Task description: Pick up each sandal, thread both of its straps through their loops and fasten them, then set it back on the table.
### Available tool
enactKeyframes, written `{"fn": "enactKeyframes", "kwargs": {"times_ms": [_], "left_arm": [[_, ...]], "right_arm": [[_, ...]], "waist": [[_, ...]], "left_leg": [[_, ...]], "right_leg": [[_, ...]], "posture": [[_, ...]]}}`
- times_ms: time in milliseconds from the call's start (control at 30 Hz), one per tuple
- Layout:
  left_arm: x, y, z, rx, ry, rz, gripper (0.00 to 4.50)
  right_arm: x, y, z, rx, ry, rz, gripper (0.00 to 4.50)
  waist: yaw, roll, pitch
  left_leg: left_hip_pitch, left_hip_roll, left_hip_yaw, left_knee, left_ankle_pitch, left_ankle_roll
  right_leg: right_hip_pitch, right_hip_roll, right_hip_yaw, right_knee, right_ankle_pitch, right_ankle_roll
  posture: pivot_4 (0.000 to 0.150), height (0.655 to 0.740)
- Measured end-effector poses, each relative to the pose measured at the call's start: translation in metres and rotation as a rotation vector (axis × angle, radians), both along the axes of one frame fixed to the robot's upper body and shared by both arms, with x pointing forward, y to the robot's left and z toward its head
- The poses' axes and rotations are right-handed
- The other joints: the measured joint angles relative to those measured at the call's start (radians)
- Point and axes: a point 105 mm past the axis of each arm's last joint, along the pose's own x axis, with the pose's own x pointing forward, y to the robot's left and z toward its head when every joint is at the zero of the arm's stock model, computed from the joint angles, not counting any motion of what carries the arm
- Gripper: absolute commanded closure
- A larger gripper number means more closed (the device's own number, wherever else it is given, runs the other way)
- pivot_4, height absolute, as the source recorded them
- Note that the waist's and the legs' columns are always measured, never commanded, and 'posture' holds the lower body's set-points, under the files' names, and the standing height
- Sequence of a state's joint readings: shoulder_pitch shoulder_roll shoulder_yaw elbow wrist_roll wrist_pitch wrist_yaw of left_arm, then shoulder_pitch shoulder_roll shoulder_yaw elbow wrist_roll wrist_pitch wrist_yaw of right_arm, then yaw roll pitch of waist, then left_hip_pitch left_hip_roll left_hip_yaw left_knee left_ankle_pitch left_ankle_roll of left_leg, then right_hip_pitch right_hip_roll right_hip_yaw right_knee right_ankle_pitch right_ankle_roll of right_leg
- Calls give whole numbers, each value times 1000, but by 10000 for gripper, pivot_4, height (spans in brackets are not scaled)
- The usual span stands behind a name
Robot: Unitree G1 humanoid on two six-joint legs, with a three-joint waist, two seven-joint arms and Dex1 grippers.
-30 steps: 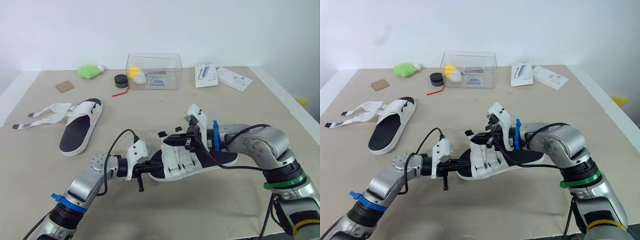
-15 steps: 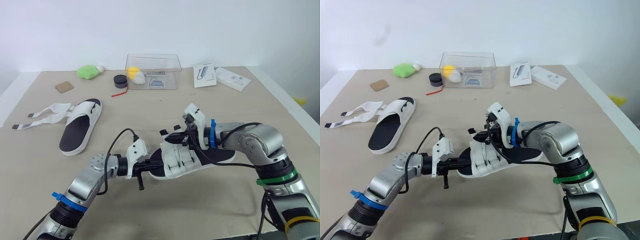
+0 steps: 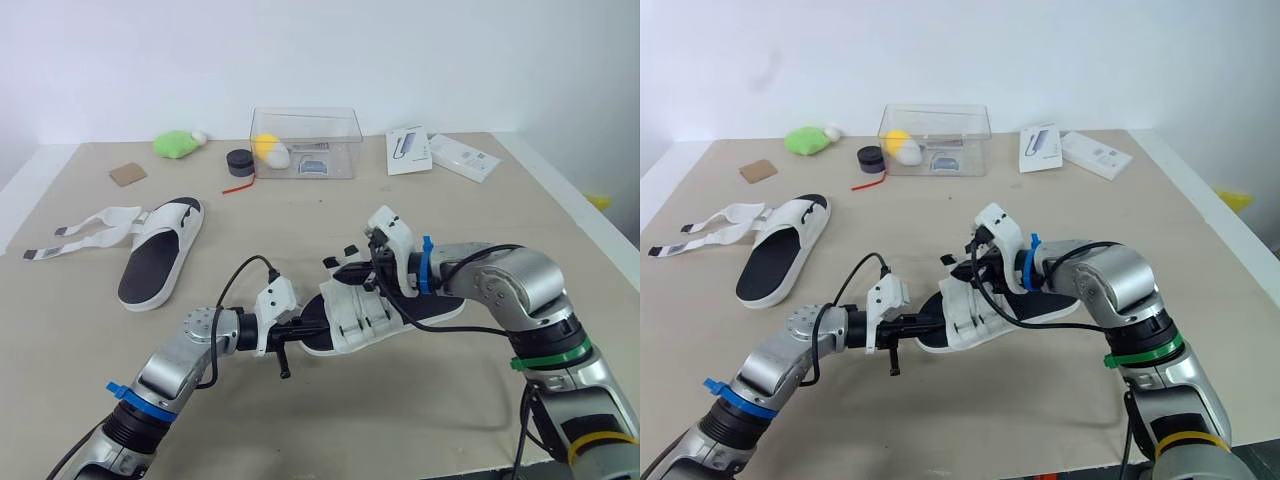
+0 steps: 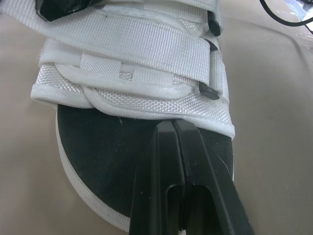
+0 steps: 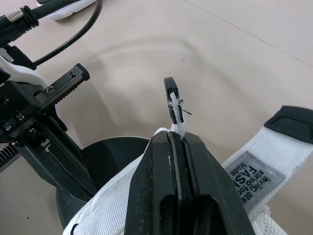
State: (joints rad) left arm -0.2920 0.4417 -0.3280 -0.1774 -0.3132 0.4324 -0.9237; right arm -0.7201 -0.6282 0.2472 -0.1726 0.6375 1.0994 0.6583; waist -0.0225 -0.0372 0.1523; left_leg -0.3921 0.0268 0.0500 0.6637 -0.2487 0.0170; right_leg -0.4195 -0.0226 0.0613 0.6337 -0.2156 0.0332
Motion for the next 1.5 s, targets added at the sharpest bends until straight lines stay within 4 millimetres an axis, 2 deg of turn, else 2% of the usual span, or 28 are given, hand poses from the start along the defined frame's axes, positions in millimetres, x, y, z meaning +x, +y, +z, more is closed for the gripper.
{"fn": "enactKeyframes", "kwargs": {"times_ms": [200, 800, 833, 933, 967, 1000, 1133, 1500], "left_arm": [[0, 0, 0, 0, 1, -2, 45000], [1, 0, 0, -1, 0, 3, 45000], [1, 0, 0, -1, 0, 3, 45000], [0, -1, 0, -3, -1, 1, 45000], [0, -1, 0, -3, 0, -1, 45000], [0, -1, 0, -3, 0, -1, 45000], [-1, -1, 0, -5, 1, -6, 45000], [-1, -2, 0, -9, 0, -6, 45000]], "right_arm": [[-3, 6, 2, -21, -52, 50, 44670], [1, 10, -8, -143, -142, 74, 44670], [1, 10, -8, -145, -145, 74, 39593], [4, 8, -7, -160, -175, 63, 28749], [5, 7, -6, -169, -189, 56, 22343], [6, 7, -6, -170, -193, 54, 20544], [9, 4, -4, -192, -223, 42, 1298], [17, 8, 1, -317, -472, 118, 550]], "waist": [[0, 0, 0], [0, 0, 0], [0, 0, 0], [0, 0, 0], [0, 0, 0], [0, 0, 0], [1, 0, 0], [1, 0, 0]], "left_leg": [[0, 0, 0, 0, 0, 0], [0, 0, 0, 0, 0, 0], [0, 0, 0, 0, 0, 0], [0, 0, 0, 0, 0, 0], [0, 0, 0, 0, 0, 0], [0, 0, 0, -1, 0, 0], [-2, 0, 0, -2, -1, 0], [-3, -1, 0, -1, -1, 0]], "right_leg": [[0, 0, 0, 0, 0, 0], [0, 0, 0, 0, 0, 0], [0, 0, 0, 0, 0, 0], [-1, 0, 0, 0, 0, -1], [-1, 0, 0, 0, 0, -1], [-1, 0, 0, 0, -1, -1], [-2, -1, 0, 0, -2, 1], [-3, -1, 0, -1, -3, 1]], "posture": [[1500, 7400], [1500, 7400], [1500, 7400], [1500, 7400], [1500, 7400], [1500, 7400], [1500, 7400], [1500, 7400]]}}
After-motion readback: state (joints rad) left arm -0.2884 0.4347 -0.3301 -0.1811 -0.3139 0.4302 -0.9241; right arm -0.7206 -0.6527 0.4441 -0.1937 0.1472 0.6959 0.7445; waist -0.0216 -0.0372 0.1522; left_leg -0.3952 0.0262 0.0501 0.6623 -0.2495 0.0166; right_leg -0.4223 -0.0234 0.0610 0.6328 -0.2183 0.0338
